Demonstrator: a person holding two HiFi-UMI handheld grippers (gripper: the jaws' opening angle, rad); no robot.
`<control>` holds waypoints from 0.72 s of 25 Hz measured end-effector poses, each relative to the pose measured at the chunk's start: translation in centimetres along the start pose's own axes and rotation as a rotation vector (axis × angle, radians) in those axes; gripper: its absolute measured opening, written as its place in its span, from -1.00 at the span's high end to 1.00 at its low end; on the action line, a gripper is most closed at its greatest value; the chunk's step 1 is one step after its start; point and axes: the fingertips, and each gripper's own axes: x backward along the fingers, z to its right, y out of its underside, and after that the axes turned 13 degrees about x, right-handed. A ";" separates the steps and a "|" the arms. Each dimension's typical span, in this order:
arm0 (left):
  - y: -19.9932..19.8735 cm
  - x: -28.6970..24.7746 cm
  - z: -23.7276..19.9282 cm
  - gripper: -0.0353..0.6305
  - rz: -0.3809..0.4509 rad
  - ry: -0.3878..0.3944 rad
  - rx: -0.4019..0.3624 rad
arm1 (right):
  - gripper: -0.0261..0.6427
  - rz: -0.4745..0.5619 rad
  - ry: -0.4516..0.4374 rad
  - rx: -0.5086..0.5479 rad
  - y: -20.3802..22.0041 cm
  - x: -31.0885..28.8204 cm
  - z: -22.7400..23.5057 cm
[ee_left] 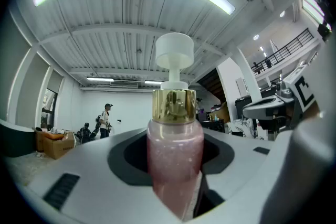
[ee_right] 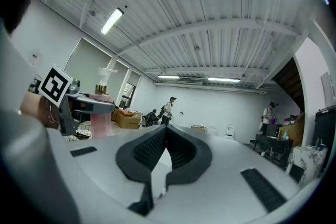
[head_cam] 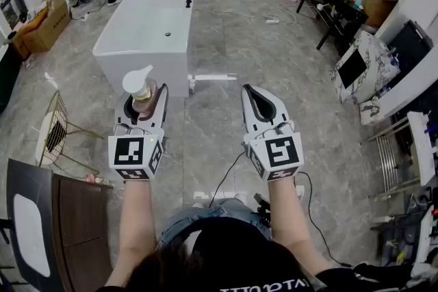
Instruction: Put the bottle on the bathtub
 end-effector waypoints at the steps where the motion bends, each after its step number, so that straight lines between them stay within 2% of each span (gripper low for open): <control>1: 0.2 0.0 -0.1 0.28 -0.001 -0.003 0.003 | 0.88 -0.009 -0.003 0.002 0.2 -0.1 -0.2; 9: 0.9 -1.2 -1.6 0.28 -0.007 0.003 0.020 | 0.88 -0.034 -0.005 0.002 1.2 -1.8 -1.1; 15: 0.9 -3.2 -2.4 0.28 -0.005 -0.001 0.027 | 0.88 -0.014 -0.005 -0.066 1.7 -4.1 0.1; 18: 1.3 -5.0 -3.2 0.27 -0.010 -0.008 0.025 | 0.88 -0.019 -0.004 -0.063 2.7 -6.0 1.1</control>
